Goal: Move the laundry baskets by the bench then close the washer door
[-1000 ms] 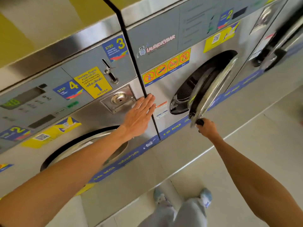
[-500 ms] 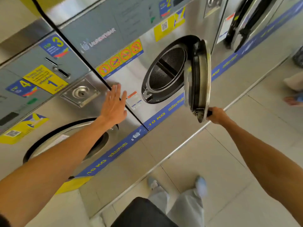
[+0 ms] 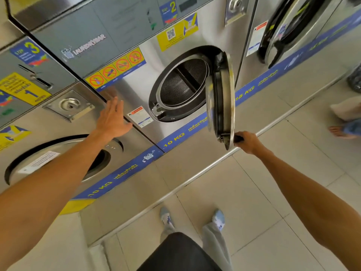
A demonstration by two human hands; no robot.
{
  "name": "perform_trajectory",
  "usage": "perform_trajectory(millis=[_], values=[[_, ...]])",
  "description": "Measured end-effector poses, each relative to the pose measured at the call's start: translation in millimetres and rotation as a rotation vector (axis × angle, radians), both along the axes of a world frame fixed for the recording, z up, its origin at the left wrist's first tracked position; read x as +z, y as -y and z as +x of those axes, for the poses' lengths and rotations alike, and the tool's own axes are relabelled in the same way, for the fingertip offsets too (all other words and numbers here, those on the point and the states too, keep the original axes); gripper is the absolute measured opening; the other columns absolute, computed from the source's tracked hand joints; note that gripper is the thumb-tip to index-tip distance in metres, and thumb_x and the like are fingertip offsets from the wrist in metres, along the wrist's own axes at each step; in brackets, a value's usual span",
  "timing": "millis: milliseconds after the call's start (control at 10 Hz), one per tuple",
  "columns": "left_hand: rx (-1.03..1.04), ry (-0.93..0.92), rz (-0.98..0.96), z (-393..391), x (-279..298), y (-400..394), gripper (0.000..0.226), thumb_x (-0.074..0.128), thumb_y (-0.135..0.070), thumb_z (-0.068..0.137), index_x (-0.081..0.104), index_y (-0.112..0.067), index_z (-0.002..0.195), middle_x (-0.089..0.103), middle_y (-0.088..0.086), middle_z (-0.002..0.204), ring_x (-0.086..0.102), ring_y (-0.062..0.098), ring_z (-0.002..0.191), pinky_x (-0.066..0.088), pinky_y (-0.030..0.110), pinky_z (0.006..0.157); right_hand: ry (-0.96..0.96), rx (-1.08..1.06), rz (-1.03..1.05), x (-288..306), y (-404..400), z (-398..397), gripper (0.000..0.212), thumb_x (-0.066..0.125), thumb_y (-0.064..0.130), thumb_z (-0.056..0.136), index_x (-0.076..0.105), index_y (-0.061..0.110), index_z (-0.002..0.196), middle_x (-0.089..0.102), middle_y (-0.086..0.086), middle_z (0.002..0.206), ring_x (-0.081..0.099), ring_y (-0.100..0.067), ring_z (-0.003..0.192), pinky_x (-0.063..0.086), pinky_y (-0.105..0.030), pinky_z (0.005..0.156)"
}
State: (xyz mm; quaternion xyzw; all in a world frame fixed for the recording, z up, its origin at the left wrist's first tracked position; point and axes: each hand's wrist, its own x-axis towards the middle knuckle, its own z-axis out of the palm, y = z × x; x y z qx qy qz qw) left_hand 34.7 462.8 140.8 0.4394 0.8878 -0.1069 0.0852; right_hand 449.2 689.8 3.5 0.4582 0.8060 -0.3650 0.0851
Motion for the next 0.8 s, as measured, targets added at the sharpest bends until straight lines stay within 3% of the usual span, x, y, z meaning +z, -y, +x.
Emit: perform_trajectory(millis=[300, 500, 600, 800], values=[[0.082, 0.007, 0.032, 7, 0, -6, 0.097, 0.071, -0.039, 0.088, 0.011, -0.009, 0.158, 0.003, 0.017, 0.166, 0.003, 0.036, 0.153, 0.020, 0.056, 0.121, -0.021, -0.041, -0.057, -8, -22, 26, 0.045, 0.065, 0.004, 0.090, 0.061, 0.009, 0.134, 0.067, -0.017, 0.123, 0.063, -0.035, 0.112, 0.048, -0.034, 0.091], [0.062, 0.032, 0.071, 15, 2, -3, 0.096, 0.072, -0.041, 0.087, 0.015, -0.009, 0.157, 0.009, 0.019, 0.165, 0.009, 0.038, 0.153, 0.023, 0.055, 0.119, 0.013, -0.090, -0.069, -4, -20, 31, 0.048, 0.057, 0.009, 0.095, 0.053, 0.012, 0.143, 0.064, -0.017, 0.131, 0.057, -0.036, 0.122, 0.044, -0.037, 0.101], [0.041, 0.038, 0.075, 24, 8, 2, 0.095, 0.072, -0.043, 0.086, 0.018, -0.009, 0.156, 0.013, 0.019, 0.164, 0.012, 0.038, 0.152, 0.026, 0.054, 0.118, 0.037, -0.117, -0.063, 12, -22, 33, 0.047, 0.053, 0.019, 0.100, 0.050, 0.012, 0.146, 0.059, -0.016, 0.139, 0.054, -0.034, 0.128, 0.042, -0.033, 0.103], [-0.082, -0.060, 0.022, 42, 33, 22, 0.087, 0.064, -0.053, 0.086, 0.029, -0.009, 0.151, 0.025, 0.020, 0.159, 0.026, 0.037, 0.145, 0.034, 0.056, 0.112, -0.004, -0.167, 0.021, 77, -35, 17, 0.054, 0.040, 0.041, 0.105, 0.044, 0.009, 0.148, 0.050, -0.021, 0.145, 0.047, -0.039, 0.134, 0.036, -0.047, 0.112]])
